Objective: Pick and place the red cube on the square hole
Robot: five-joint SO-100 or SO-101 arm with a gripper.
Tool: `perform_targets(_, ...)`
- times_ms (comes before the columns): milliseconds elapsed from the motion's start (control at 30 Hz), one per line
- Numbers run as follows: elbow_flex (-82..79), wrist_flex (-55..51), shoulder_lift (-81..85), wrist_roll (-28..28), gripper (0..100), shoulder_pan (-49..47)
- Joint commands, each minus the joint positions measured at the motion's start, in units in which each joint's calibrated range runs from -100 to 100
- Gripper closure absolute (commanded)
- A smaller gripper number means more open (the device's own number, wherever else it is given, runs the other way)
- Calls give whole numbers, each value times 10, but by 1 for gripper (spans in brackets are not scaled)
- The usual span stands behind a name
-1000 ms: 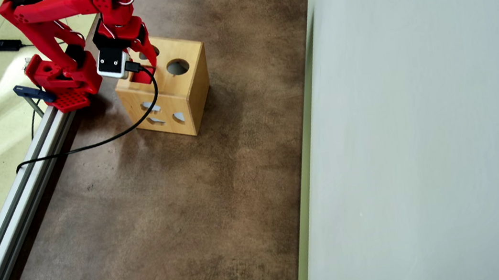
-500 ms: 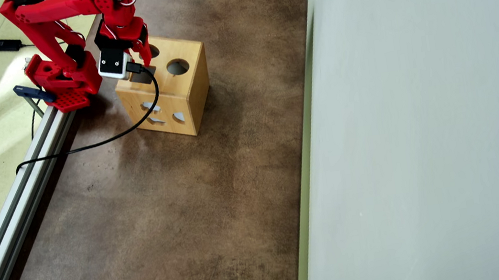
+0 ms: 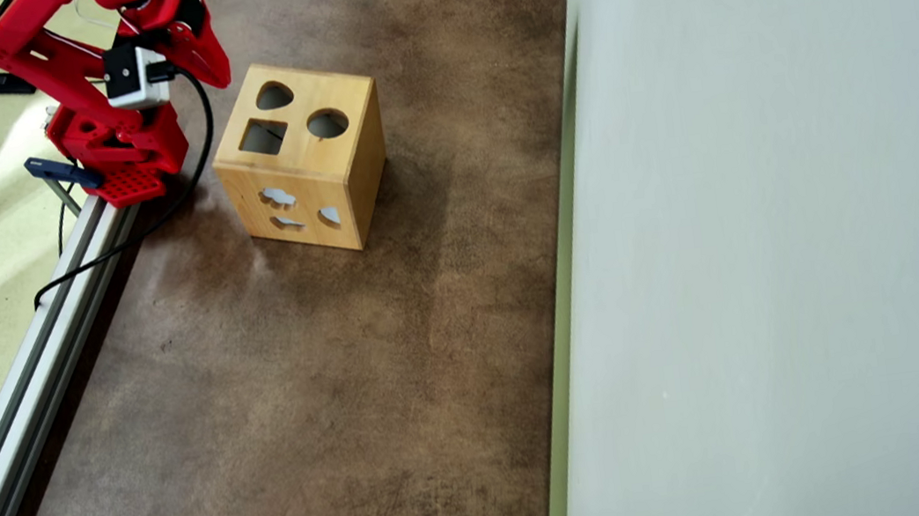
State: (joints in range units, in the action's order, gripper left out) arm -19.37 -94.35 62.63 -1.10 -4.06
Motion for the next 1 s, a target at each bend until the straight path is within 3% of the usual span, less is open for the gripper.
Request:
perform_targets(0, 1, 0, 69, -1, 98, -4)
perform_targets(500, 10, -4, 236, -4, 98, 3)
perform_targets(967, 89, -32, 263, -4, 98, 5)
